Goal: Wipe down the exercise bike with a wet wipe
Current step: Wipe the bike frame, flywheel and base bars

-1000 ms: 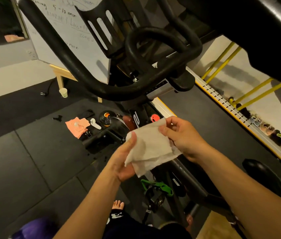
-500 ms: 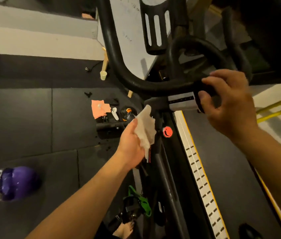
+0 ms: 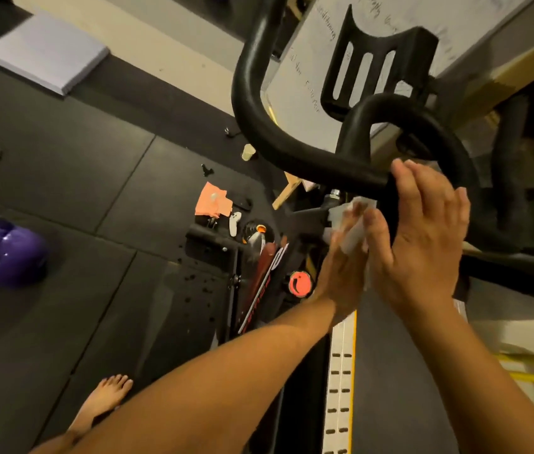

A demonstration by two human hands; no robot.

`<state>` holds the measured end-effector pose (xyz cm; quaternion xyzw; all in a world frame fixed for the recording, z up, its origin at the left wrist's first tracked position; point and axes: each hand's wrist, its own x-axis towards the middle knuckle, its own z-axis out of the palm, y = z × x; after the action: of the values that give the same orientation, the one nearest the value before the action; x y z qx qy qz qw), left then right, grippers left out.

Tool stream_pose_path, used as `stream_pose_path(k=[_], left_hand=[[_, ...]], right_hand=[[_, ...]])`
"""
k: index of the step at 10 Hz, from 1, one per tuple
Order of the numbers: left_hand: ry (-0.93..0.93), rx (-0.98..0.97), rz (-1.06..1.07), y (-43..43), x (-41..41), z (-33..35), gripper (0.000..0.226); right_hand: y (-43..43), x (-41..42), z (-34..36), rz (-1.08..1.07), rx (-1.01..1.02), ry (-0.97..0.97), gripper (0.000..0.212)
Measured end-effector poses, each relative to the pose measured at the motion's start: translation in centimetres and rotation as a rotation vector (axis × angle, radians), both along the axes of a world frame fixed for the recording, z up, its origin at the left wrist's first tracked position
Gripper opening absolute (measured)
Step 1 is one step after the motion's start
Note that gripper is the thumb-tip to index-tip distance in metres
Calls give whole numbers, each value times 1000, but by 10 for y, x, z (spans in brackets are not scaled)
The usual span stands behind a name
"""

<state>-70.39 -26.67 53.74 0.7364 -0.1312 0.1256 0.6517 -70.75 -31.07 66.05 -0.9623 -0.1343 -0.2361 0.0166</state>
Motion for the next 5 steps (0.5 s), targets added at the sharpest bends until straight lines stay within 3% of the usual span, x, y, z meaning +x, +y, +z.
stream_pose_path(k=[1,2,3,4,5], left_hand=[[247,-42,48,1,13,-22,57],[305,-144,-11,-1,6,-1,42],[105,-23,23,1,-33,8,64],[210,-214,-111,-3,-13,-16,75],[316,-252,-144,-3,17,-21,81]], right_hand=[[-2,2,-2,-3,-10,-12,57],[-2,2,-3,11,11,-38,58],[-3,2,-5,16,21,-50,58],[-2,1,-5,10,26,-50,59],[-2,3,-6,0,-8,-60,58]])
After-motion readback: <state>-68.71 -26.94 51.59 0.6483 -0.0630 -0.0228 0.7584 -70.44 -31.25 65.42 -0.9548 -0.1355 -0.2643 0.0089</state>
